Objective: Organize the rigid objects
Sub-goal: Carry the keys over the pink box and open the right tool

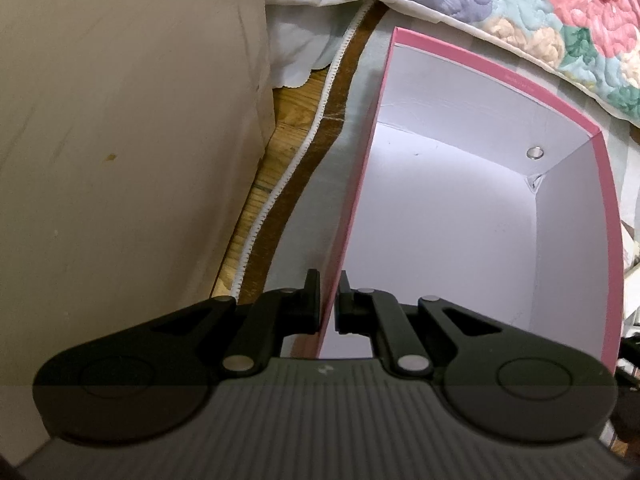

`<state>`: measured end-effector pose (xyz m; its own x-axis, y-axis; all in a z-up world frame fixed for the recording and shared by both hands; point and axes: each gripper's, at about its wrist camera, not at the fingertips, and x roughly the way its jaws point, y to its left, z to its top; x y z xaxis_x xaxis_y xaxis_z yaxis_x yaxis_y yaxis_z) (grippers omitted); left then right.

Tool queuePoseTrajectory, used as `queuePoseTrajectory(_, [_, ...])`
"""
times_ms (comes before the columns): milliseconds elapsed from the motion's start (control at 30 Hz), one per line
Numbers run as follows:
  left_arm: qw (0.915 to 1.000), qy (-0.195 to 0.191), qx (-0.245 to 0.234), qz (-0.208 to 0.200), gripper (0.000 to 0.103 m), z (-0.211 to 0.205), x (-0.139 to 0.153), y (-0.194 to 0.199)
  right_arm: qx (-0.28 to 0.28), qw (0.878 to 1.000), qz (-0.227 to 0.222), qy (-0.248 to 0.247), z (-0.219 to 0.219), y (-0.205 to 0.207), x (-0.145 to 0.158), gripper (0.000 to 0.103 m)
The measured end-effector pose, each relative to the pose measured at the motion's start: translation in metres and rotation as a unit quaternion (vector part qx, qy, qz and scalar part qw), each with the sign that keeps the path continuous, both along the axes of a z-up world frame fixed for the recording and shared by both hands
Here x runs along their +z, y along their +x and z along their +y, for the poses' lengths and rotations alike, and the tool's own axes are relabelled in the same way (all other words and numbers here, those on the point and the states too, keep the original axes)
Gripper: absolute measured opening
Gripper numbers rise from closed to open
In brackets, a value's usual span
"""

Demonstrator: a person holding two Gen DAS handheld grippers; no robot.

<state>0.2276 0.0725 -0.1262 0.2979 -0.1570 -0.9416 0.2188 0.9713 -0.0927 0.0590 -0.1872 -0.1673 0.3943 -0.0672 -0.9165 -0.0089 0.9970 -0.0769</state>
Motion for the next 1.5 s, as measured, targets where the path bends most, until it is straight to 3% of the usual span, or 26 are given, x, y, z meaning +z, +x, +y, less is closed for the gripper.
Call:
queuePoseTrajectory(300, [1.0,0.0,0.003,0.0,0.006,0.002,0.0,0.001,-0.017,0.991,-0.121,0.058,-0.005,-0.025,0.086,0.004])
queuePoseTrajectory(400, [1.0,0.0,0.0,0.0,0.006,0.002,0.0,0.001,-0.02,0.983,-0.154,0.095,0.0,-0.023,0.115,0.004])
queuePoseTrajectory(467, [1.0,0.003,-0.003,-0.001,0.006,0.0,0.0,0.0,-0.002,0.978,-0.15,0.148,0.007,-0.008,0.126,0.004])
queuePoseTrajectory(533, [0.9999,0.01,-0.007,-0.005,0.006,-0.003,0.001,-0.001,0.017,0.973,-0.115,0.199,0.017,0.019,0.124,0.004])
queuePoseTrajectory(667, [0.9996,0.02,-0.013,-0.014,0.006,-0.007,0.001,-0.005,0.056,0.974,-0.062,0.213,0.047,0.077,0.109,0.005])
queuePoseTrajectory(800, [0.9999,0.006,-0.01,-0.011,0.006,-0.002,0.001,-0.004,0.047,0.969,-0.025,0.24,0.067,0.12,0.081,0.005])
queuePoseTrajectory(967, [0.9998,-0.005,-0.007,-0.018,0.006,0.003,0.003,-0.006,0.026,0.968,-0.002,0.25,0.085,0.147,0.049,0.005])
queuePoseTrajectory(1100, [0.9998,-0.006,-0.001,-0.019,0.006,0.003,0.004,-0.008,-0.01,0.954,0.016,0.298,0.082,0.153,0.03,0.013])
queuePoseTrajectory(1167, [0.9998,-0.004,-0.003,-0.021,0.006,0.002,0.005,-0.009,-0.027,0.95,0.007,0.311,0.078,0.155,0.027,0.023])
queuePoseTrajectory(1233, [0.9996,-0.001,-0.006,-0.026,0.006,0.002,0.005,-0.01,-0.038,0.947,-0.013,0.319,0.07,0.152,0.031,0.025])
queuePoseTrajectory(1367, [0.999,0.008,-0.008,-0.043,0.007,0.0,0.006,-0.017,-0.029,0.958,-0.032,0.282,0.056,0.134,0.05,0.025])
queuePoseTrajectory(1500, [0.9989,0.01,-0.009,-0.045,0.007,0.0,0.007,-0.017,-0.021,0.962,-0.065,0.264,0.032,0.1,0.078,0.028])
